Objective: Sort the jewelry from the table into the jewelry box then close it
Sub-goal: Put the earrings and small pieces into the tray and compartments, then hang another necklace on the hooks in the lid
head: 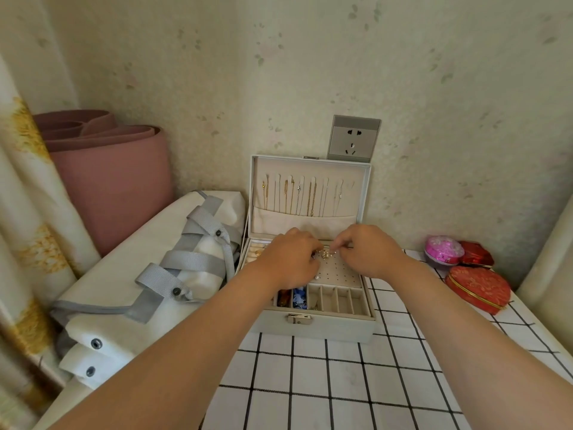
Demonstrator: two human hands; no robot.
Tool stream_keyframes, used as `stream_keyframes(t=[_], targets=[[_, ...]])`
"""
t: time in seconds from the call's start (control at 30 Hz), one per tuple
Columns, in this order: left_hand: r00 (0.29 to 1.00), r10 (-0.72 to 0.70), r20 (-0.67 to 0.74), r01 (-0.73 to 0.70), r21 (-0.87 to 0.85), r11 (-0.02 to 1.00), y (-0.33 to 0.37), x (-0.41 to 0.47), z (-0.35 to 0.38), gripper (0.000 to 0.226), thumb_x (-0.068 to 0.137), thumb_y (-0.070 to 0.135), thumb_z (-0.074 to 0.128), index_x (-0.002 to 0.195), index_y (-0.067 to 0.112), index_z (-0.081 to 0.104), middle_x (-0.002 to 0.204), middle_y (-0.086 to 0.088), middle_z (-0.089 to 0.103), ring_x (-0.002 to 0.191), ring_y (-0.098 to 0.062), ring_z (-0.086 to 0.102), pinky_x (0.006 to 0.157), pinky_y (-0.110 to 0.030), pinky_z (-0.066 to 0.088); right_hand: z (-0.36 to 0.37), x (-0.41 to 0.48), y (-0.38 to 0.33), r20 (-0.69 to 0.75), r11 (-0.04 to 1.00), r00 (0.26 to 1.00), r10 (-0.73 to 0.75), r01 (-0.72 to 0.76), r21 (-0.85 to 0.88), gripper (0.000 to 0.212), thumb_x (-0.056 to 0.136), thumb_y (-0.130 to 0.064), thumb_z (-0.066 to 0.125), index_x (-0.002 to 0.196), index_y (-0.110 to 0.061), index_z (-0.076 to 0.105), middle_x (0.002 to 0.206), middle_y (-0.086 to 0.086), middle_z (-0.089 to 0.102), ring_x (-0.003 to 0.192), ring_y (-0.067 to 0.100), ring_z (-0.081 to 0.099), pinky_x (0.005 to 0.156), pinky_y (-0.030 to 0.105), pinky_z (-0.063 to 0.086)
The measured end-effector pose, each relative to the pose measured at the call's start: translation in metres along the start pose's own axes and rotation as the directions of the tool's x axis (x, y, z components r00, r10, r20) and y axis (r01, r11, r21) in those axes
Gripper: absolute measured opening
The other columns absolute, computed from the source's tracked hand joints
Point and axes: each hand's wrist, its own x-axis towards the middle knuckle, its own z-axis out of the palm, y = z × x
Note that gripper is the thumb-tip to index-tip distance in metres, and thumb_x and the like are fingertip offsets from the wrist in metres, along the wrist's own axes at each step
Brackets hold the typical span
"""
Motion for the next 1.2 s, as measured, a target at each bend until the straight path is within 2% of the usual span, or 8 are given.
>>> stream_keyframes(t=[0.13, 0.23, 0.43, 0.67, 0.77, 0.9, 1.1, 1.2], targets=[[0.999, -0.002, -0.034, 0.003, 0.005, 1.000, 0.007, -0.002, -0.004, 0.043, 0.095, 0.030, 0.049, 0.138, 0.023, 0.053, 0.129, -0.002, 0.057, 0.120, -0.023, 0.043, 0.099, -0.040, 0.039, -0.005, -0.008, 0.000, -0.046, 0.990, 0.999, 0.025, -0.019, 0.139, 0.025, 0.091, -0.011, 0.062, 0.106, -0.026, 0.076, 0.102, -0.010, 0.067, 0.098, 0.009, 0.063, 0.092, 0.027, 0.051], [0.996, 0.001, -0.087, -0.008, -0.077, 0.997, 0.022, -0.008, -0.007, 0.043, 0.095, 0.033, 0.051, 0.138, 0.029, 0.052, 0.129, 0.000, 0.056, 0.120, -0.020, 0.044, 0.101, -0.041, 0.039, -0.013, -0.023, -0.002, -0.058, 0.976, 0.998, 0.019, -0.006, 0.220, 0.023, 0.090, -0.014, 0.067, 0.108, -0.025, 0.075, 0.097, -0.012, 0.066, 0.093, 0.005, 0.062, 0.084, 0.017, 0.047], [0.982, 0.026, -0.188, -0.052, -0.134, 0.990, 0.069, -0.036, -0.003, 0.033, 0.094, 0.038, 0.054, 0.124, 0.026, 0.061, 0.115, 0.006, 0.060, 0.111, -0.014, 0.050, 0.093, -0.035, 0.045, -0.039, -0.082, 0.007, 0.027, 0.979, 0.996, 0.080, -0.083, 0.188, 0.022, 0.087, -0.022, 0.072, 0.108, -0.028, 0.075, 0.099, -0.007, 0.071, 0.095, 0.007, 0.065, 0.089, 0.024, 0.050], [0.986, 0.115, -0.118, -0.131, -0.137, 0.982, 0.120, -0.063, 0.005, 0.025, 0.094, 0.037, 0.055, 0.116, 0.028, 0.062, 0.105, 0.011, 0.059, 0.099, -0.010, 0.055, 0.084, -0.031, 0.049, -0.069, -0.175, 0.043, 0.074, 0.964, 0.971, 0.229, -0.237, 0.122, 0.008, 0.085, -0.027, 0.076, 0.087, -0.034, 0.075, 0.086, -0.016, 0.069, 0.082, -0.002, 0.063, 0.066, 0.010, 0.041], [0.984, 0.167, -0.066, -0.174, -0.136, 0.975, 0.142, -0.072, 0.019, 0.024, 0.095, 0.037, 0.054, 0.115, 0.028, 0.063, 0.105, 0.011, 0.061, 0.098, -0.010, 0.056, 0.085, -0.032, 0.050, -0.075, -0.208, 0.059, 0.109, 0.944, 0.951, 0.289, -0.302, 0.131, 0.010, 0.086, -0.023, 0.076, 0.094, -0.029, 0.077, 0.087, -0.017, 0.068, 0.083, -0.006, 0.062, 0.066, 0.005, 0.040], [0.972, 0.232, 0.026, -0.227, -0.119, 0.967, 0.173, -0.079, 0.043, 0.027, 0.095, 0.034, 0.052, 0.119, 0.027, 0.062, 0.110, 0.009, 0.062, 0.104, -0.012, 0.056, 0.089, -0.033, 0.049, -0.079, -0.241, 0.082, 0.152, 0.926, 0.925, 0.349, -0.365, 0.096, 0.010, 0.086, -0.017, 0.075, 0.089, -0.027, 0.076, 0.091, -0.012, 0.072, 0.082, -0.004, 0.063, 0.065, 0.003, 0.043], [0.923, 0.370, 0.102, -0.362, -0.091, 0.928, 0.223, -0.074, 0.080, 0.034, 0.097, 0.028, 0.051, 0.130, 0.027, 0.057, 0.127, 0.003, 0.056, 0.120, -0.018, 0.046, 0.092, -0.038, 0.047, -0.079, -0.266, 0.104, 0.246, 0.913, 0.884, 0.399, -0.407, -0.018, 0.012, 0.085, -0.017, 0.073, 0.079, -0.027, 0.077, 0.082, -0.015, 0.071, 0.084, 0.002, 0.065, 0.078, 0.017, 0.049], [0.888, 0.452, 0.090, -0.442, -0.108, 0.890, 0.239, -0.071, 0.098, 0.038, 0.095, 0.022, 0.052, 0.133, 0.026, 0.057, 0.126, 0.001, 0.055, 0.118, -0.021, 0.046, 0.087, -0.040, 0.048, -0.073, -0.269, 0.113, 0.336, 0.880, 0.816, 0.470, -0.460, -0.116, 0.009, 0.082, -0.022, 0.071, 0.082, -0.017, 0.078, 0.092, 0.005, 0.077, 0.071, 0.012, 0.065, 0.072, 0.028, 0.054]])
